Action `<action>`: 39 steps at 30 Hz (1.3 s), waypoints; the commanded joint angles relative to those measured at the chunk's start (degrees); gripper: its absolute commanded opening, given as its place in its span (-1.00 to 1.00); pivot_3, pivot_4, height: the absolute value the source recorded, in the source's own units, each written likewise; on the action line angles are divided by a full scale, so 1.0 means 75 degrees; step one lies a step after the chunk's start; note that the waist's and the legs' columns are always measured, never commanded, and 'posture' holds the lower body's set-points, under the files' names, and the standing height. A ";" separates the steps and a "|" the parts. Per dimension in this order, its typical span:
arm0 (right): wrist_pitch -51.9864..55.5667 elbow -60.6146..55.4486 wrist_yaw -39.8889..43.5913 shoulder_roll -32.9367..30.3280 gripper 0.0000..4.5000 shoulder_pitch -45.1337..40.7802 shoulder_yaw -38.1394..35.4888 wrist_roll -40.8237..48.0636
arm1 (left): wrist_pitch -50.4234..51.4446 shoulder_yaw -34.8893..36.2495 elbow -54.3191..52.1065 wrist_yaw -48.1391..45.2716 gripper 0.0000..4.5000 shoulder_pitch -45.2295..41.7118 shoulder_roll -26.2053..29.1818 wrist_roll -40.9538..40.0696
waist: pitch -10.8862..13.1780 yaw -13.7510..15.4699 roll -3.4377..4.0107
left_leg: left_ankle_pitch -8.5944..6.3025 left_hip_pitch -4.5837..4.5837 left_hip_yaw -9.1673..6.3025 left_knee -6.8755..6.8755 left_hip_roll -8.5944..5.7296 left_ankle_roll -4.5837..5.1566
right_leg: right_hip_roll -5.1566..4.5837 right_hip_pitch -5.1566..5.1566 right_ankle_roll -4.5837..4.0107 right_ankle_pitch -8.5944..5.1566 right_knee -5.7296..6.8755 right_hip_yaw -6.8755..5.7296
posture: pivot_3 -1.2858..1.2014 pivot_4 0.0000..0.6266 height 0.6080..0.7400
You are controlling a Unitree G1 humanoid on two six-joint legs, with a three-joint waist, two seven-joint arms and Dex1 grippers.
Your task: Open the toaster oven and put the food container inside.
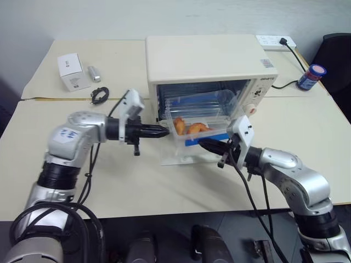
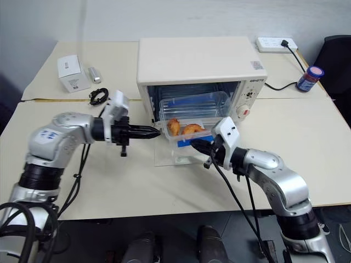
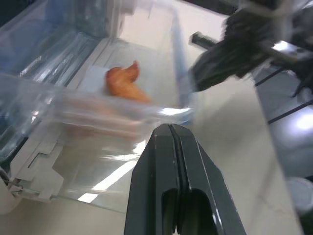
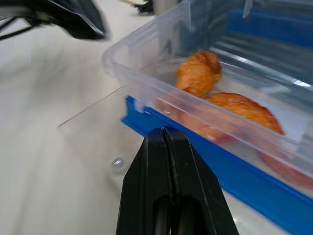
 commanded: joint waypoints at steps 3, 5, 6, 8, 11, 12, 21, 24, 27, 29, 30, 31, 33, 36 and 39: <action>-0.1196 0.1631 -0.0266 0.0713 -0.99 -0.1208 0.0347 -0.1080 | 0.0878 0.1031 -0.1236 -0.0022 -1.00 0.0255 0.0608 -0.1079 | 0.0000 -0.0084 0.0000 | 0.0000 0.0001 0.0005 0.0007 -0.0001 0.0000 | -0.0004 0.0002 0.0001 0.0001 -0.0001 0.0003 | 0.03 -0.52 1.00; -0.1651 0.2448 -0.0405 0.1011 -0.99 -0.1671 0.0358 -0.1447 | 0.1033 0.1181 -0.1447 0.0190 -1.00 0.0312 0.0596 -0.1246 | 0.0001 -0.0092 0.0001 | 0.0001 0.0001 0.0005 0.0009 -0.0001 0.0000 | -0.0005 0.0003 0.0003 0.0002 0.0000 0.0004 | 0.03 -0.52 1.00; -0.1815 0.2718 -0.0423 0.1112 -0.99 -0.1812 0.0342 -0.1568 | 0.1091 0.1222 -0.1518 0.0260 -1.00 0.0334 0.0589 -0.1307 | 0.0000 -0.0076 0.0001 | 0.0001 0.0004 0.0002 0.0009 0.0000 -0.0002 | -0.0005 0.0004 0.0003 0.0001 0.0010 0.0004 | 0.03 -0.52 1.00; -0.2016 0.3002 -0.0382 0.1227 -0.99 -0.1934 0.0307 -0.1709 | 0.1155 0.1257 -0.1593 0.0348 -1.00 0.0362 0.0595 -0.1392 | 0.0001 -0.0041 0.0001 | 0.0002 0.0003 -0.0003 0.0008 -0.0001 -0.0003 | -0.0006 0.0003 0.0002 0.0001 0.0011 0.0003 | 0.03 -0.52 1.00; -0.2168 0.3153 -0.0302 0.1302 -0.99 -0.1970 0.0271 -0.1819 | 0.1197 0.1273 -0.1634 0.0423 -1.00 0.0377 0.0605 -0.1459 | 0.0001 -0.0050 0.0001 | -0.0002 0.0001 -0.0003 0.0005 -0.0003 -0.0002 | -0.0008 0.0003 0.0002 0.0001 0.0008 0.0001 | 0.03 -0.52 1.00; -0.2197 0.3178 -0.0284 0.1317 -0.99 -0.1974 0.0261 -0.1842 | 0.1202 0.1273 -0.1639 0.0440 -1.00 0.0379 0.0610 -0.1475 | 0.0001 -0.0062 0.0001 | -0.0003 0.0001 0.0001 0.0005 -0.0003 -0.0002 | -0.0008 0.0003 0.0002 0.0001 0.0006 0.0002 | 0.03 -0.52 1.00; -0.1411 0.1488 0.0500 0.0374 -0.99 -0.0802 -0.0463 -0.1038 | 0.1214 0.1512 -0.1715 0.0247 -1.00 0.0610 0.1096 -0.1601 | 0.0002 -0.0155 0.0003 | -0.0002 0.0001 -0.0013 -0.0004 0.0000 -0.0013 | -0.0006 0.0001 -0.0004 -0.0002 0.0014 -0.0005 | 0.03 -0.52 1.00; -0.0275 -0.0531 0.1020 -0.0685 -0.99 0.0927 -0.1384 0.0127 | 0.1103 0.1483 -0.1672 -0.0177 -1.00 0.0716 0.1597 -0.1577 | 0.0005 -0.0050 0.0009 | -0.0014 -0.0007 -0.0010 -0.0006 -0.0004 -0.0003 | -0.0011 -0.0001 -0.0003 -0.0002 -0.0002 -0.0004 | 0.03 -0.52 1.00; 0.0258 -0.1727 0.1004 -0.1219 -1.00 0.2558 -0.2220 0.0707 | 0.1071 0.1461 -0.1470 -0.0570 -0.75 0.0685 0.1962 -0.1613 | 0.0005 -0.0002 0.0008 | -0.0021 -0.0004 -0.0007 -0.0006 -0.0003 -0.0004 | -0.0005 0.0005 -0.0003 -0.0003 -0.0017 -0.0006 | 0.03 -0.52 1.00; 0.0471 -0.2110 0.0746 -0.1196 -1.00 0.3370 -0.2633 0.0894 | 0.1029 0.1450 -0.1397 -0.0769 -0.48 0.0619 0.2097 -0.1616 | 0.0002 -0.0022 0.0003 | -0.0020 0.0002 0.0001 0.0005 -0.0003 -0.0003 | -0.0004 0.0014 -0.0001 -0.0001 -0.0017 -0.0004 | 0.03 -0.52 1.00; 0.0441 -0.2204 0.0629 -0.1144 -1.00 0.3704 -0.2705 0.0821 | 0.1037 0.1442 -0.1365 -0.0862 -0.36 0.0563 0.2145 -0.1639 | 0.0002 -0.0025 0.0003 | -0.0019 0.0014 0.0006 0.0008 -0.0002 -0.0005 | -0.0004 0.0023 0.0000 0.0000 -0.0020 0.0001 | 0.03 -0.52 1.00; 0.0316 -0.2225 0.0506 -0.1079 -1.00 0.3960 -0.2674 0.0642 | 0.1041 0.1447 -0.1355 -0.0940 -0.20 0.0517 0.2180 -0.1665 | 0.0001 -0.0034 0.0000 | -0.0016 0.0026 0.0014 0.0008 -0.0003 -0.0003 | -0.0005 0.0027 0.0001 0.0000 -0.0025 0.0007 | 0.03 -0.52 1.00; 0.0103 -0.1952 0.0001 -0.0732 -1.00 0.4126 -0.2522 0.0294 | 0.1063 0.1441 -0.1388 -0.1071 0.08 0.0420 0.2239 -0.1718 | 0.0000 -0.0032 0.0000 | -0.0009 0.0038 0.0014 0.0008 -0.0002 -0.0008 | -0.0003 0.0032 -0.0001 -0.0001 -0.0027 0.0011 | 0.03 -0.52 1.00; -0.0241 -0.1317 -0.0635 -0.0137 -1.00 0.3892 -0.2145 -0.0235 | 0.1058 0.1456 -0.1409 -0.1173 0.47 0.0313 0.2279 -0.1757 | 0.0000 -0.0042 0.0000 | -0.0006 0.0037 0.0018 0.0007 -0.0002 -0.0013 | 0.0000 0.0022 -0.0004 -0.0003 -0.0016 0.0019 | 0.03 -0.52 1.00; -0.0754 -0.0640 -0.0828 0.0228 -1.00 0.3593 -0.1799 -0.0703 | 0.1088 0.1497 -0.1427 -0.1229 0.91 0.0270 0.2321 -0.1796 | 0.0000 -0.0034 0.0001 | -0.0007 0.0030 0.0017 0.0003 -0.0003 -0.0012 | 0.0001 0.0014 -0.0006 -0.0003 -0.0004 0.0019 | 0.03 -0.52 1.00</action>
